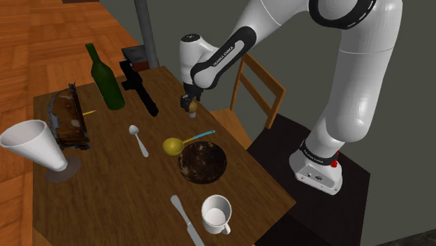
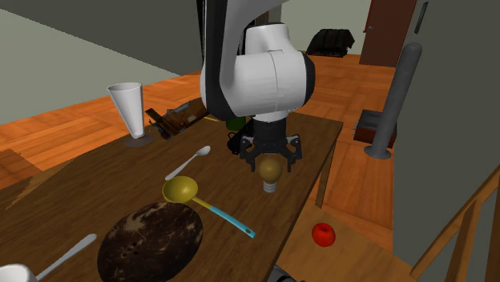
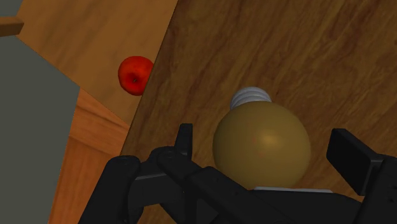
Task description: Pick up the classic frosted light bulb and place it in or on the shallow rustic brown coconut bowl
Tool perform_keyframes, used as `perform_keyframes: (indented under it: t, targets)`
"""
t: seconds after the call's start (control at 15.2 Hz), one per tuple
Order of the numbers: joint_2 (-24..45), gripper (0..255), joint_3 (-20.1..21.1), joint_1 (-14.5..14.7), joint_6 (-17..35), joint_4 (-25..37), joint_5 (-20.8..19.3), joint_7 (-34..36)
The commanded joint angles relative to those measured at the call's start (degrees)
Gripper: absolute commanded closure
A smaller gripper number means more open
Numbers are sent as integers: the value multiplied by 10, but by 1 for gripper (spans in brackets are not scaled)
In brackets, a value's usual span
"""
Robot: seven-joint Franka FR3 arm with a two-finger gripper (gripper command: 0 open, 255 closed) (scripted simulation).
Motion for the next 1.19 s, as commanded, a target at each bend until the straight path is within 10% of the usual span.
perform_keyframes:
  t: [0.0, 0.07, 0.13, 1.12]
  targets:
    - [0, 0, 0, 0, 0, 0, 0, 0]
    - [0, 0, 0, 0, 0, 0, 0, 0]
    - [0, 255, 0, 0, 0, 0, 0, 0]
    - [-33, 255, 6, -4, -38, 6, 14, -12]
